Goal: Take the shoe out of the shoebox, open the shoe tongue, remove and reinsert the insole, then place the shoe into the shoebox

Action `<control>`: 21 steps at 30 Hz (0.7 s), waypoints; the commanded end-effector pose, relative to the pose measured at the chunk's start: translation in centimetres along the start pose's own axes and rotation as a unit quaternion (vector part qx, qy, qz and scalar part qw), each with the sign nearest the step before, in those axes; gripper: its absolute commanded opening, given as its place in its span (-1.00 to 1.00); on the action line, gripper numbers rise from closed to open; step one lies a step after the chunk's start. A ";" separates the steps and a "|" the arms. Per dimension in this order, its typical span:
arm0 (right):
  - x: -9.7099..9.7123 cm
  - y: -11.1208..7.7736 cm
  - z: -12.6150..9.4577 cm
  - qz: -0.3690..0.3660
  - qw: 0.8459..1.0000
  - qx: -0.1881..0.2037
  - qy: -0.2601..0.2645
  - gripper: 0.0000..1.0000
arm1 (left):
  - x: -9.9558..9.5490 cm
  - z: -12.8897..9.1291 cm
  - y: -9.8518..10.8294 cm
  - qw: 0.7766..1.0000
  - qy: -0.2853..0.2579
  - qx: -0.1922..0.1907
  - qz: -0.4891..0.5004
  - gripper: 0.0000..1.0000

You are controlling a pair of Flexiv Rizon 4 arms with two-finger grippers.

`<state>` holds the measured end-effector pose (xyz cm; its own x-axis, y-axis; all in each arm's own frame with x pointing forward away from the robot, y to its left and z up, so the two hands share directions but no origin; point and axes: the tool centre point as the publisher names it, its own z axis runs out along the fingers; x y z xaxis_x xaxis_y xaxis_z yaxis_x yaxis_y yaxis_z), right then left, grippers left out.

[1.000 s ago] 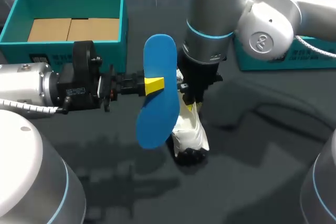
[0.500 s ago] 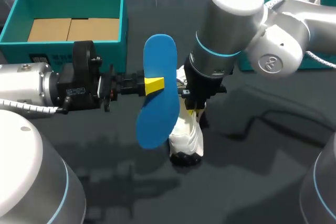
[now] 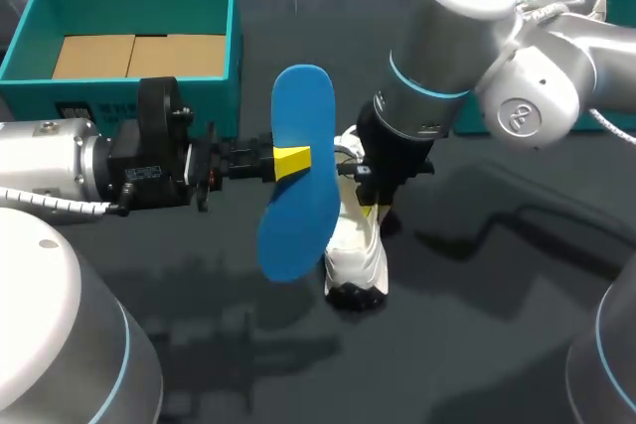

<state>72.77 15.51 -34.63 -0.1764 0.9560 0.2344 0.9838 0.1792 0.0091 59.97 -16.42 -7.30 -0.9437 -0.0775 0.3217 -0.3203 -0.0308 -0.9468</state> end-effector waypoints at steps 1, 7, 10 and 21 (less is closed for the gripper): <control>-0.3 0.6 0.9 -0.003 1.000 0.010 0.013 -1.00 | 0.0 0.2 0.2 1.000 -0.001 0.002 0.000 -1.00; -0.5 0.7 1.4 -0.002 1.000 0.020 0.023 -1.00 | 0.0 0.2 0.2 1.000 -0.001 0.002 0.000 -1.00; -0.5 0.7 1.4 0.001 0.999 0.022 0.024 -0.48 | 0.0 0.2 0.2 1.000 -0.001 0.002 0.000 -1.00; -0.7 -0.2 -0.7 0.003 0.999 0.003 0.047 1.00 | 0.0 0.2 0.2 1.000 -0.001 0.002 0.000 -1.00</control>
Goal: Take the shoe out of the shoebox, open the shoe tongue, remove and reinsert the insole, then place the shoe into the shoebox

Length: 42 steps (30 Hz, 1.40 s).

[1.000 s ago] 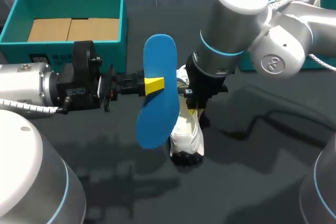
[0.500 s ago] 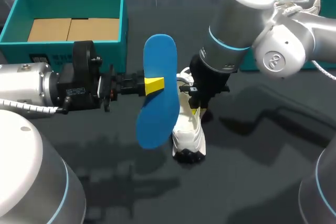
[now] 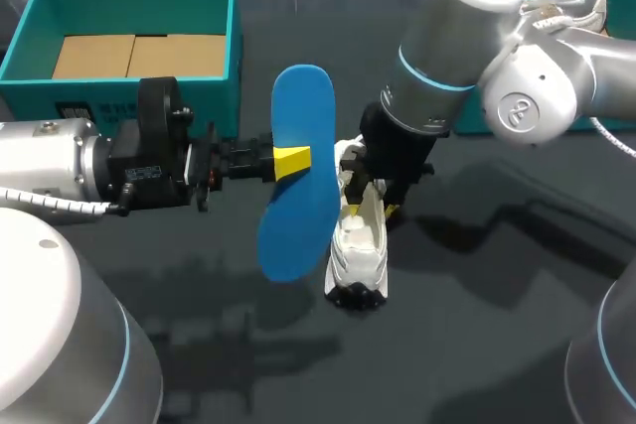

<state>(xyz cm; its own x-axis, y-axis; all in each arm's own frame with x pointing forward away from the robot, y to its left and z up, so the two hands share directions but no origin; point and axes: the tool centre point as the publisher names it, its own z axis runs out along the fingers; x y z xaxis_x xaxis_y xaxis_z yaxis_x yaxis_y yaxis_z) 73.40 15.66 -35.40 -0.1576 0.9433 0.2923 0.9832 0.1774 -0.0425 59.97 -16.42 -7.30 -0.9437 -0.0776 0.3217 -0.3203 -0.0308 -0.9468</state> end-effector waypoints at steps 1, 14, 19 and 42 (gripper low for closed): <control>-0.5 -0.9 -1.4 -0.006 1.000 -0.021 0.017 1.00 | 0.0 0.2 0.2 1.000 -0.001 0.002 0.000 -1.00; -0.5 -0.9 -1.4 -0.006 1.000 -0.021 0.017 1.00 | 0.0 0.2 0.2 1.000 -0.001 0.002 0.000 -1.00; -0.4 -1.0 -2.4 -0.007 0.999 -0.034 0.025 1.00 | 0.0 0.2 0.2 1.000 -0.001 0.002 0.000 -1.00; 0.0 -1.5 -10.8 -0.019 0.982 -0.091 0.165 1.00 | -2.5 0.1 -1.2 0.976 0.009 0.039 0.216 -1.00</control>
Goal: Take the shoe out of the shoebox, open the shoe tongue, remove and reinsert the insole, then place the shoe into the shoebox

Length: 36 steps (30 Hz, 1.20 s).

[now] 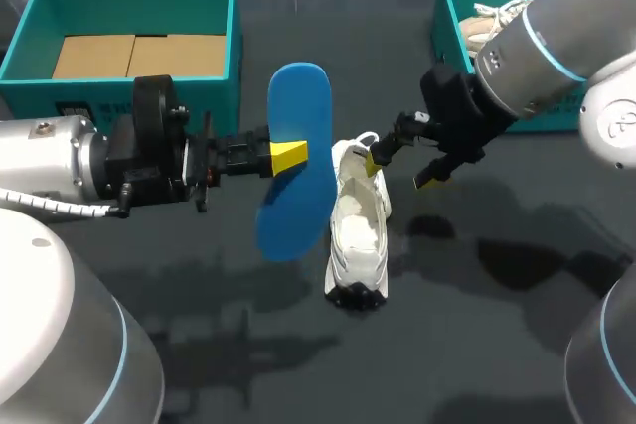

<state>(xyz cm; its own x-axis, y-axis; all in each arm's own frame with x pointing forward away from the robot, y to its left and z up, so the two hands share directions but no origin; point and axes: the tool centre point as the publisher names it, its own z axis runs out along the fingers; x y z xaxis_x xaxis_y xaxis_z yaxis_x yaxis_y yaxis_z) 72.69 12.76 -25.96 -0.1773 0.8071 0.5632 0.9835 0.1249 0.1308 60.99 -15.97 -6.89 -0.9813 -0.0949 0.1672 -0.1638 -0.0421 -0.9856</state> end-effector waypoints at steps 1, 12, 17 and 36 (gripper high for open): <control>0.4 0.4 -1.5 -0.005 1.000 -0.007 0.019 1.00 | -2.1 0.4 -0.5 0.985 0.019 0.034 0.167 -1.00; 1.6 1.0 -3.4 -0.030 0.995 -0.023 0.093 1.00 | -3.4 0.7 -0.9 0.919 0.025 0.072 0.386 -1.00; 1.6 1.0 -3.4 -0.030 0.995 -0.023 0.093 1.00 | -3.4 0.7 -0.6 0.895 0.029 0.072 0.439 -1.00; 1.8 4.3 -7.1 -0.047 0.976 -0.065 0.204 1.00 | -5.5 1.6 2.0 0.626 0.071 0.090 0.771 -1.00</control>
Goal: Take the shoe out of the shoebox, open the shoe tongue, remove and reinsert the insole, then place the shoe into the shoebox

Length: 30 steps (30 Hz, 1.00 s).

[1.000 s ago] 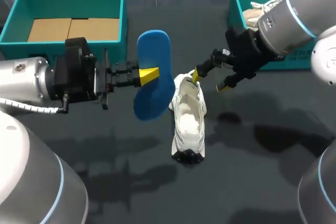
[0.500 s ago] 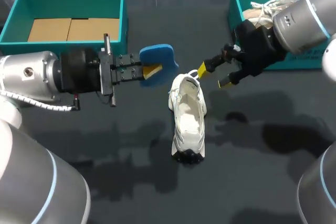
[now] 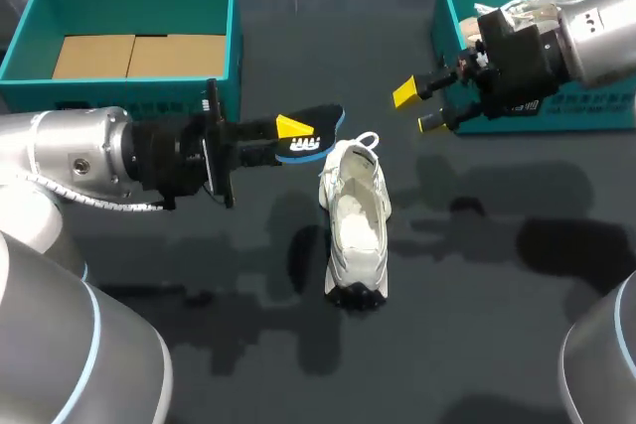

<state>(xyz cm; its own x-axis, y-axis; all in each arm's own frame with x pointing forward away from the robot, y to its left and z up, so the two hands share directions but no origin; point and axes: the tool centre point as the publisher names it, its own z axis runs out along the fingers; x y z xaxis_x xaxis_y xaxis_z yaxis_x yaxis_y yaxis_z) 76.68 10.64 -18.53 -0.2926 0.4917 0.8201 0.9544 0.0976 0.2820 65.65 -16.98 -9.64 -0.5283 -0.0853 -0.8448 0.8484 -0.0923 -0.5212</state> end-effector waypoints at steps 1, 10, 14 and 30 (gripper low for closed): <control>0.1 -0.4 0.0 0.000 1.000 -0.004 -0.002 1.00 | -0.2 0.1 0.6 0.955 0.038 0.037 0.292 -1.00; 0.4 0.9 -0.6 0.059 0.991 0.017 0.121 1.00 | 1.0 0.7 4.8 0.880 0.105 0.036 0.461 -1.00; 0.4 0.9 -0.8 0.055 0.992 0.016 0.111 1.00 | 1.0 0.7 4.8 0.880 0.105 0.036 0.461 -1.00; 2.0 1.6 1.2 0.023 0.995 -0.017 0.096 1.00 | 2.3 2.1 8.9 0.917 0.114 -0.007 0.382 -1.00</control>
<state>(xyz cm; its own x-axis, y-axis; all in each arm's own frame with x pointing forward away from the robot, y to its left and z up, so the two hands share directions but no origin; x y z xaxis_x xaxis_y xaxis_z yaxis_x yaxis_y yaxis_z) 78.29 11.90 -17.00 -0.2559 0.3167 0.9134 0.9666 0.0678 0.2473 71.20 -18.95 -15.57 0.2452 0.0896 -0.9653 0.9679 -0.0795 0.2384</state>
